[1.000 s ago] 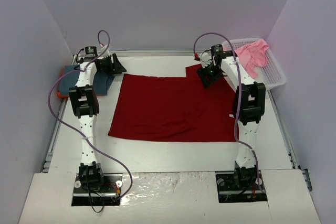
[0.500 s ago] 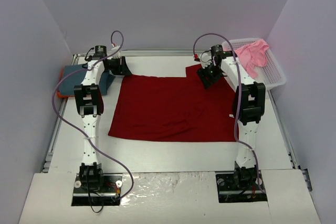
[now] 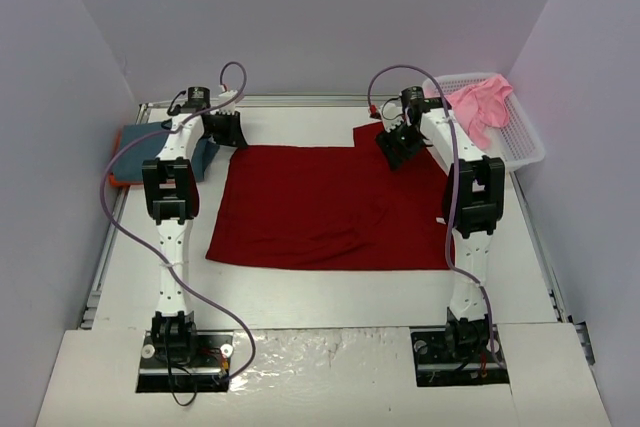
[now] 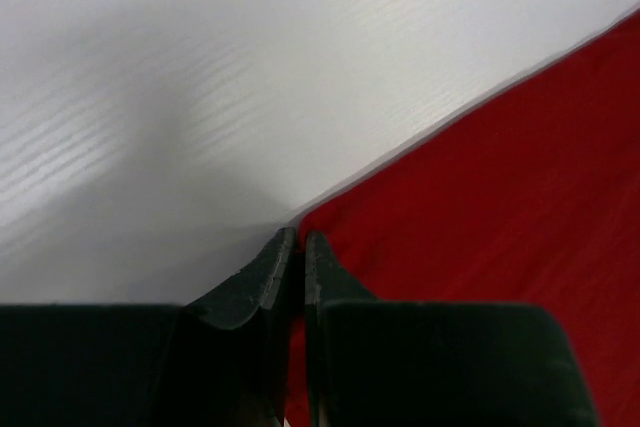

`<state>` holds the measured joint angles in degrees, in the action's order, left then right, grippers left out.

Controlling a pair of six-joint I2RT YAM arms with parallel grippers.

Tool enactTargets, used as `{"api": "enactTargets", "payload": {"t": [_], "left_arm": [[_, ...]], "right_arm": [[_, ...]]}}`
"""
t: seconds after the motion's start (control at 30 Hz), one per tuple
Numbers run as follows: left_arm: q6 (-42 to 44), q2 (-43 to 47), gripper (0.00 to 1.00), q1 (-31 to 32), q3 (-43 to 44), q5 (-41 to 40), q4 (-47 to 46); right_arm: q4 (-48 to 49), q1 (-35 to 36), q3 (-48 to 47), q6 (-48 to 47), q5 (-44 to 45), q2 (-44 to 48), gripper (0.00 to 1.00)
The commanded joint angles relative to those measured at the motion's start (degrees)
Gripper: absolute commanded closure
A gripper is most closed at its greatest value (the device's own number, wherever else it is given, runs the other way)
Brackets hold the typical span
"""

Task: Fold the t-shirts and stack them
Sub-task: Grap the side of the flattened tshirt furthest away from the robot with both arms

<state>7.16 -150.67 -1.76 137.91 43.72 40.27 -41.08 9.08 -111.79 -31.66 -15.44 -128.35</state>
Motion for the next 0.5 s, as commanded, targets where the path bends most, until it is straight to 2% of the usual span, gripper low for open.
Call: {"api": "enactTargets", "payload": {"t": [0.0, 0.1, 0.3, 0.47], "left_arm": [[2.9, 4.5, 0.98, 0.8, -5.7, -9.6, 0.7], [1.9, 9.2, 0.98, 1.1, -11.3, -12.6, -3.8], [0.2, 15.8, 0.98, 5.4, -16.9, -16.4, -6.7], [-0.6, 22.3, 0.98, 6.4, -23.3, -19.8, -7.3]], "right_arm": [[-2.1, 0.1, -3.9, 0.0, 0.3, -0.2, 0.48], [-1.6, -0.1, -10.8, 0.3, 1.1, 0.1, 0.48], [7.0, -0.7, -14.4, 1.2, 3.7, -1.1, 0.44], [14.2, -2.2, -21.2, 3.6, 4.7, -10.3, 0.43]]}}
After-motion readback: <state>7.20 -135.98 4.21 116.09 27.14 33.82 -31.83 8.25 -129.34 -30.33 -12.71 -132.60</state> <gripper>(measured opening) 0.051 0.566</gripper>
